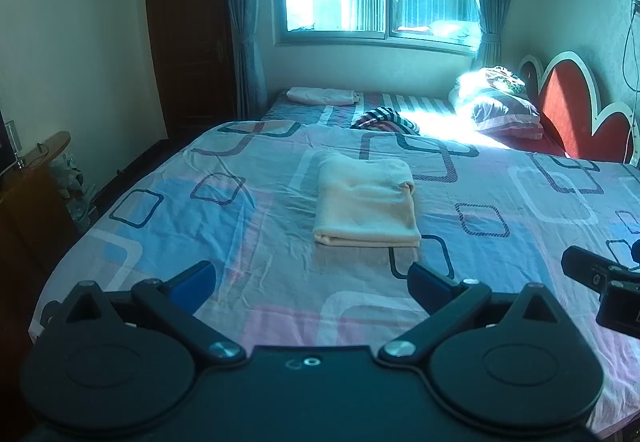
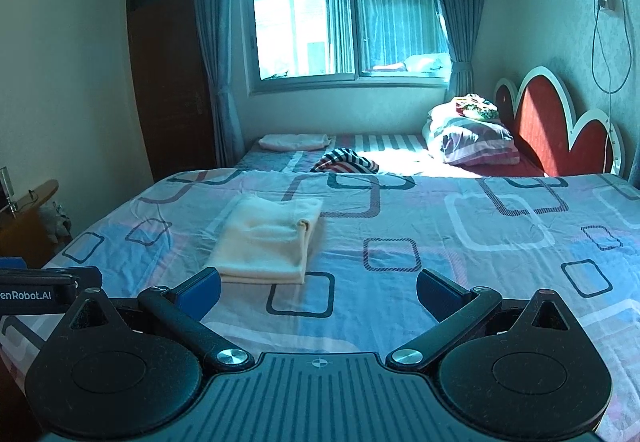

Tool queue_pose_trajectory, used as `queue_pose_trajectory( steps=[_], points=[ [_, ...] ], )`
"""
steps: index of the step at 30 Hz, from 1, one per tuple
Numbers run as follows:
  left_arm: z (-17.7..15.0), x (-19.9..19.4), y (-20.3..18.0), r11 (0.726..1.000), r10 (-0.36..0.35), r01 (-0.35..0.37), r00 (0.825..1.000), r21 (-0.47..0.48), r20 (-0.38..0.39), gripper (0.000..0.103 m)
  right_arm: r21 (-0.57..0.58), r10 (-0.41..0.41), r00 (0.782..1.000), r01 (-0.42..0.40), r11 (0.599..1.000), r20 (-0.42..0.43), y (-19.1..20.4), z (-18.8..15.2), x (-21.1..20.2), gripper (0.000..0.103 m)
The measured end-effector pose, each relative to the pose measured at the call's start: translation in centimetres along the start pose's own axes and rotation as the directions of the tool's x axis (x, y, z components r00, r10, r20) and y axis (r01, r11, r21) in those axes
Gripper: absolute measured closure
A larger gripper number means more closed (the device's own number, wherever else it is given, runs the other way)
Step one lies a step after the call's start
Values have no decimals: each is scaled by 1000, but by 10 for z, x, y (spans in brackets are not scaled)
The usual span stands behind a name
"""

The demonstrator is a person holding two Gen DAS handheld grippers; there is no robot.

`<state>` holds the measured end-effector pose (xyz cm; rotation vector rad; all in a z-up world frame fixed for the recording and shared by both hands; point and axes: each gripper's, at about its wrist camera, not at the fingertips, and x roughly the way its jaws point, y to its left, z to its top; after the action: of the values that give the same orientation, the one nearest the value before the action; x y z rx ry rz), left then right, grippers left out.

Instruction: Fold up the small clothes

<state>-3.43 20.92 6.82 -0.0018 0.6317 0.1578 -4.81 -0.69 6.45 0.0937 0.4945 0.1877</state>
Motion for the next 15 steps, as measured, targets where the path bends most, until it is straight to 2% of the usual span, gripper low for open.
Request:
queue_pose_trajectory(
  steps=[15],
  points=[
    [-1, 4, 5, 1000, 7, -7, 1000, -6, -3, 1, -3, 7, 1000, -7, 1000, -6, 2, 0, 4, 0]
  ],
)
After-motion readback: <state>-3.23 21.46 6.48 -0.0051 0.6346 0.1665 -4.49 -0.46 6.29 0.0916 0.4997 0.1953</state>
